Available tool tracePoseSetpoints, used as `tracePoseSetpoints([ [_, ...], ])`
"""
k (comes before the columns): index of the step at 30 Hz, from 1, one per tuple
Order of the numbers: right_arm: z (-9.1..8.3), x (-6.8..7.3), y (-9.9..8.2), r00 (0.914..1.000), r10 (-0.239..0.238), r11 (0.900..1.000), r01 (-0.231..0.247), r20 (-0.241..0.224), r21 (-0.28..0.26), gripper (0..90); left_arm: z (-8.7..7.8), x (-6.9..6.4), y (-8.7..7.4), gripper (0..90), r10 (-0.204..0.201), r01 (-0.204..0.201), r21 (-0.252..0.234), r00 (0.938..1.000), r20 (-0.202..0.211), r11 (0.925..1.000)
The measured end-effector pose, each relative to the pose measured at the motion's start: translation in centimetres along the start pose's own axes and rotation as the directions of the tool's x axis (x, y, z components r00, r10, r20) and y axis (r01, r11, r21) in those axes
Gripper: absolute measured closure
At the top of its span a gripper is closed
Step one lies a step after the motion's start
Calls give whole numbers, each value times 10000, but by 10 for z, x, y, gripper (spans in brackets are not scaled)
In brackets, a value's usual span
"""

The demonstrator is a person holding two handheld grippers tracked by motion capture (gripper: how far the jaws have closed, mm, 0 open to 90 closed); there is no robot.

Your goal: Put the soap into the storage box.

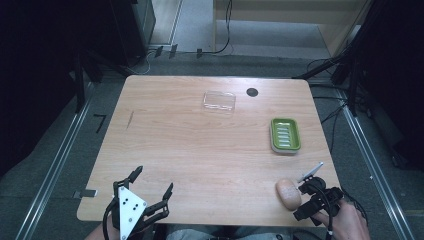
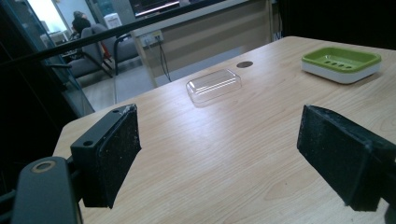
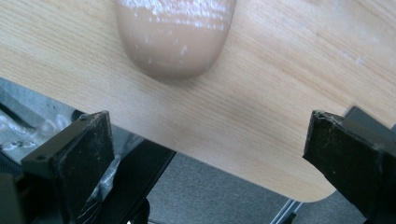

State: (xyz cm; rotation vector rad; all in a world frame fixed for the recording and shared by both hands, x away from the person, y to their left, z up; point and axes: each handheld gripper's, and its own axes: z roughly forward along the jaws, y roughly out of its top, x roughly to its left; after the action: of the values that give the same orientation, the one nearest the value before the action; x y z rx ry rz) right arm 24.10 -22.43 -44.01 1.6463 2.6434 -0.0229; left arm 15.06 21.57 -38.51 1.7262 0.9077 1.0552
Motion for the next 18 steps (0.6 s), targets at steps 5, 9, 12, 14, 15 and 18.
tracePoseSetpoints([
  [5,1,2,7,9998,-211,9998,210,-46,-64,13,0,0,0,139,11,-11,2,10000,9,10000],
  [9,1,5,13,9994,-318,9995,318,-101,-40,0,0,0,0,139,8,-8,0,10000,5,10000],
  [12,2,5,16,9986,-523,9986,522,-89,-97,0,0,1,0,139,-13,13,-18,10000,8,10000],
  [14,1,5,19,9984,-547,9985,546,-117,-104,0,0,1,0,139,4,-4,-12,10000,13,10000],
  [15,1,5,19,9984,-547,9985,546,-117,-104,0,0,1,0,139,4,-4,-12,10000,13,10000],
  [18,1,6,23,9988,-493,9984,493,-16,-263,0,0,1,0,139,-12,12,-23,10000,2,10000],
])
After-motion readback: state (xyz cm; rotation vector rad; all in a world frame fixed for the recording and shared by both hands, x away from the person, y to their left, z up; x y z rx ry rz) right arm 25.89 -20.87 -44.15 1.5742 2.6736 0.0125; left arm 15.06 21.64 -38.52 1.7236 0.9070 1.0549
